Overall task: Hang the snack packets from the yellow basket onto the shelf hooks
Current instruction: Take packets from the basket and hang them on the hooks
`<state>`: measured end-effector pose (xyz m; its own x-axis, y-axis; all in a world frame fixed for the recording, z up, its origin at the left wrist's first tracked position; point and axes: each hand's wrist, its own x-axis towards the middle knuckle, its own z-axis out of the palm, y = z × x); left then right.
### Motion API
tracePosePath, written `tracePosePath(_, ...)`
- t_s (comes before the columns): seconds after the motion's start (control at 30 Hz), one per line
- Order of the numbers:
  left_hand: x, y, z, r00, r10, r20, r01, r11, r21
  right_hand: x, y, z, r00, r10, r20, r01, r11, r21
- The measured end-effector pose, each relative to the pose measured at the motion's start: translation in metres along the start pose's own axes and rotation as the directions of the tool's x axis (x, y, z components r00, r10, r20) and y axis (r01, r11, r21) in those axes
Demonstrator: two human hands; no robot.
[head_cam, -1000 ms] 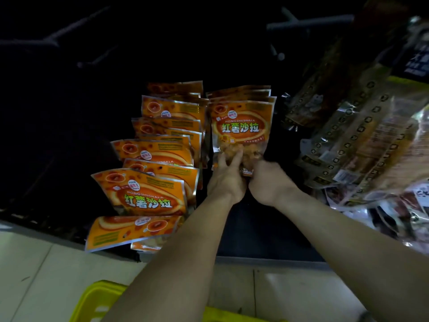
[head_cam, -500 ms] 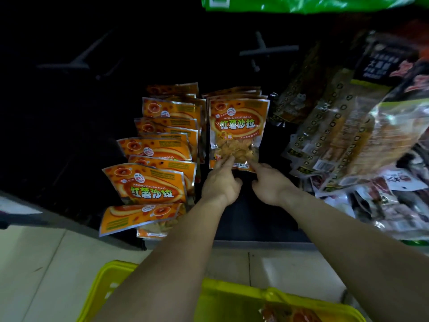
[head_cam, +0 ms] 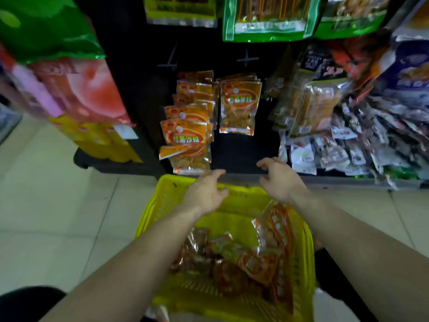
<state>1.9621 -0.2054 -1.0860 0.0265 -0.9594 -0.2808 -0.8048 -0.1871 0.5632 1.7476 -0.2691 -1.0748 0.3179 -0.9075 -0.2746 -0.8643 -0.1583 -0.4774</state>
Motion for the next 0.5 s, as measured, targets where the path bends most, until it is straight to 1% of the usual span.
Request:
tracePosePath(0.07,-0.029,-0.018,0.009,0.998,-0.049,0.027,0.048,0.999,0.025,-0.03,0.001,0.016,1.0,-0.014,-0.014,0.015,1.0,0.004)
tracePosePath(0.13,-0.05,-0.038,0.022,0.99,-0.113,0.082,0.109,0.992,0.056,-0.053,0.004,0.037,1.0,-0.019,0.016,0.019,0.999,-0.029)
tracePosePath(0.2,-0.067,-0.056,0.037,0.973,-0.181,0.143,0.172,0.982,0.075,-0.067,0.012,0.064,0.989,0.01,0.151,-0.003,0.999,-0.05)
tracePosePath(0.27,-0.078,-0.071,0.052,0.956,-0.224,0.188,0.211,0.973,0.088,-0.079,0.023,0.093,0.938,0.078,0.339,-0.048,0.994,-0.097)
tracePosePath(0.33,-0.084,-0.085,0.066,0.945,-0.235,0.227,0.217,0.971,0.102,-0.087,0.034,0.119,0.862,0.146,0.485,-0.072,0.983,-0.167)
tracePosePath(0.4,-0.086,-0.097,0.077,0.936,-0.223,0.274,0.199,0.973,0.113,-0.092,0.044,0.141,0.796,0.173,0.58,-0.037,0.971,-0.238)
tracePosePath(0.43,-0.086,-0.102,0.082,0.929,-0.218,0.3,0.192,0.975,0.115,-0.094,0.048,0.15,0.776,0.17,0.607,0.006,0.961,-0.277)
tracePosePath(0.5,-0.081,-0.109,0.089,0.917,-0.205,0.342,0.17,0.977,0.13,-0.099,0.051,0.164,0.758,0.154,0.633,0.098,0.934,-0.345)
